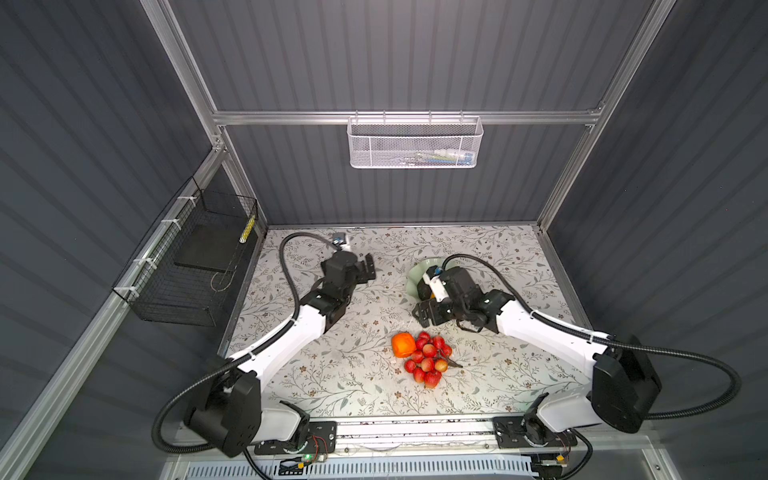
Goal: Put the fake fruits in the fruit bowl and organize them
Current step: 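Grasp the orange persimmon with the right gripper while the left gripper withdraws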
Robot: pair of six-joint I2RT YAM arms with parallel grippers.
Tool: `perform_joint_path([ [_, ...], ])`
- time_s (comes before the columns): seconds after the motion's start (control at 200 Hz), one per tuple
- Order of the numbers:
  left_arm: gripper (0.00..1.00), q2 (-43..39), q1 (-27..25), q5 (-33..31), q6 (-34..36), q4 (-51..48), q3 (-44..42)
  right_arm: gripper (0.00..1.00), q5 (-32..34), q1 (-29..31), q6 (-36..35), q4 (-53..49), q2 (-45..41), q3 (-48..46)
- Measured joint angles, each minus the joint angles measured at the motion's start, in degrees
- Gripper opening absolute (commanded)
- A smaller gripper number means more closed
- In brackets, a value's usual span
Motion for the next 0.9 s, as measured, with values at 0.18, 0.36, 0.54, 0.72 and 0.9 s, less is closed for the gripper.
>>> perform_joint_path([
  [0.18, 1.00, -9.35, 1.95, -6.34, -5.79, -2.34, -10.12, 0.92, -1.86, 7.06, 0.00, -3.52, 7.96, 5.35],
  [0.36, 1.00, -18.18, 1.79, -11.15, -8.39, -4.55, -12.74, 0.89, -3.98, 9.18, 0.46, -6.75, 14.73, 9.64],
  [0.54, 1.00, -23.74, 1.79, -14.47, -9.31, -6.88, -15.02, 0.70, -4.15, 9.22, 0.35, -9.92, 20.33, 13.51],
  [0.72, 1.00, -24.76, 1.79, -15.87, -9.33, -8.44, -15.15, 0.51, -4.33, 9.22, -0.26, -11.28, 21.88, 15.89],
  [0.9, 1.00, -24.48, 1.79, -15.85, -9.35, -8.87, -15.41, 0.46, -4.44, 9.05, -0.48, -11.39, 21.31, 16.06],
])
